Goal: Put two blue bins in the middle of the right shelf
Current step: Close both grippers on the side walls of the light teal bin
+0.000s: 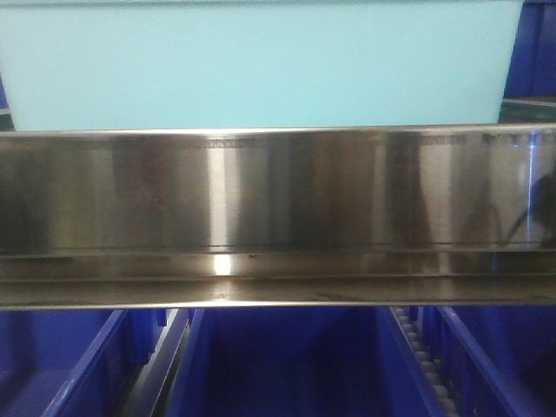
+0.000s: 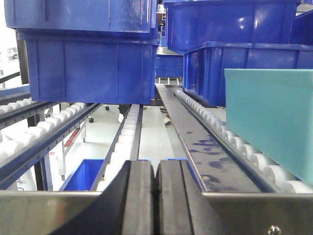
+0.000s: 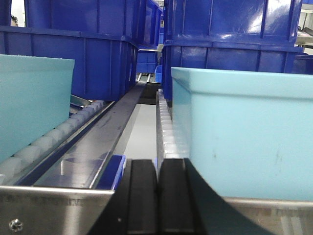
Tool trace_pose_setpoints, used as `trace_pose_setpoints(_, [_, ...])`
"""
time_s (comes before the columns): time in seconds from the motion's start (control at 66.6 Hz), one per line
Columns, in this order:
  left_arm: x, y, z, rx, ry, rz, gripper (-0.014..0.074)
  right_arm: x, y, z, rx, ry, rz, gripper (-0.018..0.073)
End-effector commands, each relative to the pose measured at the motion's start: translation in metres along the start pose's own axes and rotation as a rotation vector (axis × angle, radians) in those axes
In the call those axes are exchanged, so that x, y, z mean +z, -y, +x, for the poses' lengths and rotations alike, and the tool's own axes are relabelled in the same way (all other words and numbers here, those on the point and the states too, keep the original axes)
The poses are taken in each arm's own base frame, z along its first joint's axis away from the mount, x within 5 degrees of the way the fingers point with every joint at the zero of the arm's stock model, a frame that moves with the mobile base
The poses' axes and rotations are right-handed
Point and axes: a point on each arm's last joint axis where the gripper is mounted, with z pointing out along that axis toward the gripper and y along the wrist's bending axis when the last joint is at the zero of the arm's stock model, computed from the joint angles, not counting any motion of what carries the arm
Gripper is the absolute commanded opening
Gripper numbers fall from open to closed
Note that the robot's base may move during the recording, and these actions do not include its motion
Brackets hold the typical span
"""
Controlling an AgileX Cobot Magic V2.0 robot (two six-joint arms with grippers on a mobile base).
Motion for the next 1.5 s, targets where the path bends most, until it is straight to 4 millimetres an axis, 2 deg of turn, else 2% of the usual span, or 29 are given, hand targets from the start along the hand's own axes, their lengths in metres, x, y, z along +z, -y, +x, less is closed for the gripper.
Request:
trace_pose_setpoints(0.0, [0.000,0.000,-0.003,0.002,0.022,0.005,-0.0111,0.000,0.000,-0.002,-0.004,0.023,0.002,-0.0163])
trace_pose_setpoints(0.826, [0.000,0.000,0.000,0.002,-0.005,0.006,-0.0111,0.000,0.000,-0.001,-0.004,0.003,0.000,-0.0163])
trace_pose_setpoints(0.871, [-0.001,0.000,-0.005,0.002,0.009,0.006,-0.0111,-0.002,0.000,-0.011,-0.004,0.005,0.001,-0.0163])
trace_pose_setpoints(0.991, [-0.007,0.001,-0.039,0.004,0.043,0.009,-0.0111,-0.009,0.001,-0.042,-0.007,-0.001,0.005,-0.0163])
trace_pose_setpoints(1.156, [-0.008,0.001,-0.080,0.015,-0.035,0.011,-0.0111,-0.013,0.003,-0.086,-0.006,-0.029,0.008,-0.0163])
trace_pose_setpoints(1.291, [0.003,0.001,-0.116,0.018,-0.061,0.011,-0.0111,0.005,0.004,-0.121,-0.006,-0.057,0.008,-0.0163])
trace_pose_setpoints(1.411, [0.028,0.001,-0.148,0.019,-0.153,0.013,-0.0111,0.033,0.004,-0.151,-0.006,-0.145,0.007,-0.0163])
trace_pose_setpoints(1.486, [0.052,0.001,-0.161,0.019,-0.219,0.014,-0.0111,0.056,0.005,-0.167,-0.006,-0.220,0.007,-0.0163])
